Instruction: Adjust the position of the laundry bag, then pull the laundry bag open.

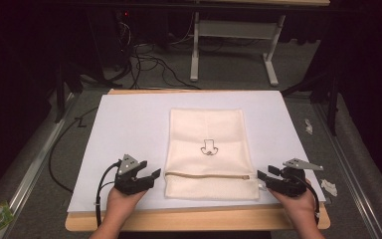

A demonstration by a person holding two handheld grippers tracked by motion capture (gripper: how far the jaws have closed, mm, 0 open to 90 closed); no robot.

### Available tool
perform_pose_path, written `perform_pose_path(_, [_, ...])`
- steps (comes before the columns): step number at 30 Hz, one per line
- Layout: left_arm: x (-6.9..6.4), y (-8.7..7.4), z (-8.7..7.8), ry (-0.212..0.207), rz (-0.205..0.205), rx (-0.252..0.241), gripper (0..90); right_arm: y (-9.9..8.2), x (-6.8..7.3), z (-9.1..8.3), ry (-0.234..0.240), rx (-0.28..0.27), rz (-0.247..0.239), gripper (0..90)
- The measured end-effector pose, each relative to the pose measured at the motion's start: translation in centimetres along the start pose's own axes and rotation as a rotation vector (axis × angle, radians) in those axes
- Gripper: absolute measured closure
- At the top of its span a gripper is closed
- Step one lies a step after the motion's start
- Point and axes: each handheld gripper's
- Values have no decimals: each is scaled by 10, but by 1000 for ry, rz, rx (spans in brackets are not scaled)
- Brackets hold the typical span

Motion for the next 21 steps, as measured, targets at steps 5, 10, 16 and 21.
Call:
perform_pose_path(5, [-1,1,1,-22,14,-10,392,-1,2,5,7,21,-45,551])
perform_pose_path(10, [-3,1,3,-19,10,-19,376,-4,4,7,17,33,-36,560])
perform_pose_path(16, [-2,-1,7,-31,34,12,364,-2,2,14,50,64,-25,649])
perform_pose_path(21, [-10,2,1,-28,56,-6,364,-8,5,24,67,111,-34,617])
Point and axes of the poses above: each handheld gripper's, and its own axes: z roughly forward along the jaws, y roughly out of its top, x roughly to its left, and after that the axes turned 2 degrees about -z, right-handed
